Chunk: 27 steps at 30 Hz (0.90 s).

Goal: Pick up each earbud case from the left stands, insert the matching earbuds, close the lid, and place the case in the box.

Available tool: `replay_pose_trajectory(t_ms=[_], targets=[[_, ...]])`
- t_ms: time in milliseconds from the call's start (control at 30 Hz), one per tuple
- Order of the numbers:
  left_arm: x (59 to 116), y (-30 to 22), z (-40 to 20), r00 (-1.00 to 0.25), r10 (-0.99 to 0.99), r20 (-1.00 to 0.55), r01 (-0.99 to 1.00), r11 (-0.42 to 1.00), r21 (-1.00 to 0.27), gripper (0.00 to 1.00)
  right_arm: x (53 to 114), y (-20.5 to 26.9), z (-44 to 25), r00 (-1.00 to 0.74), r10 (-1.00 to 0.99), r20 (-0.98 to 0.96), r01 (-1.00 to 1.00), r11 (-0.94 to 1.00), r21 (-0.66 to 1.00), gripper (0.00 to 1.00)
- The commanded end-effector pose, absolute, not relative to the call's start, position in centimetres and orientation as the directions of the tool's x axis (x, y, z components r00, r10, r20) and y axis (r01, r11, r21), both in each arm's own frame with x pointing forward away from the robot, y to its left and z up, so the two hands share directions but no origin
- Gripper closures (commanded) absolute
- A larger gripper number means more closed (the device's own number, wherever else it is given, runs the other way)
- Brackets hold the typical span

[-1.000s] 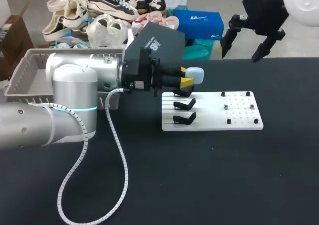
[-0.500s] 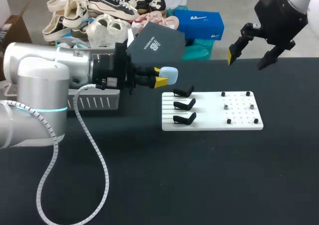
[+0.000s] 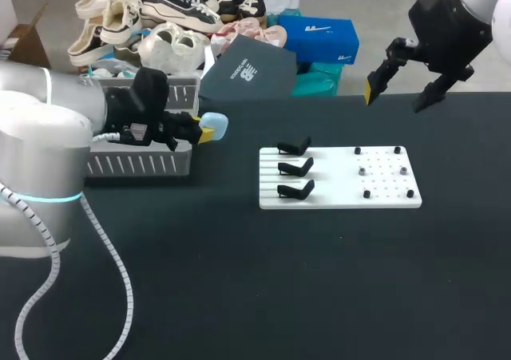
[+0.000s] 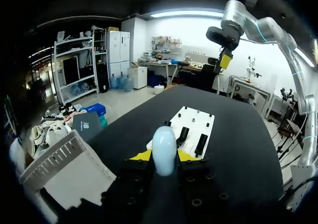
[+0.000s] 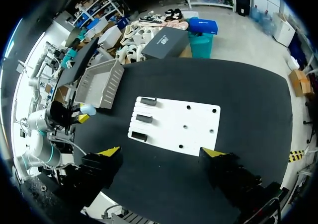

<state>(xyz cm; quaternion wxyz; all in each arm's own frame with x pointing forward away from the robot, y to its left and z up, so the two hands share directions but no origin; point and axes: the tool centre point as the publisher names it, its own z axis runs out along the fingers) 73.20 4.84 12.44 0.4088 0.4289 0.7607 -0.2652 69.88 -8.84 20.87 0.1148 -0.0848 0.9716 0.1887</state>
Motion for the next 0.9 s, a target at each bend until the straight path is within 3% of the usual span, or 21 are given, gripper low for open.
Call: replay_pose_trajectory(t_ms=[33,600,633,700,733,900], targets=[[74.0,6.0,11.9,-0.344,0.478,-0.808,0.812,0.583,-0.001,1.0,69.6,-8.9,20.9,-0.959,-0.118,-0.259,-0.206,0.915,0.346,0.0],[76.1,15.9,7.9,-0.484,0.4,-0.778,0.639,0.769,-0.003,1.0,69.6,-8.9,20.9,-0.959,-0.118,-0.259,-0.206,0.915,0.346,0.0],[76.2,16.0,7.9,-0.481,0.397,-0.782,0.64,0.769,-0.004,0.94,69.6,-8.9,20.9,-0.959,-0.118,-0.259,-0.206,0.915,0.346,0.0],[76.6,16.3,8.0,-0.473,0.39,-0.79,0.64,0.768,-0.004,0.09,69.6,-8.9,20.9,-0.959,-0.118,-0.259,-0.206,0.915,0.346,0.0],[76.8,16.4,8.0,-0.466,0.386,-0.796,0.642,0.767,-0.003,0.0,69.6,-8.9,20.9,-0.959,-0.118,-0.259,-0.206,0.915,0.346,0.0],[77.2,16.1,8.8,-0.418,0.399,-0.816,0.677,0.736,0.014,0.0,69.6,-8.9,20.9,-0.959,-0.118,-0.259,-0.206,0.915,0.346,0.0]])
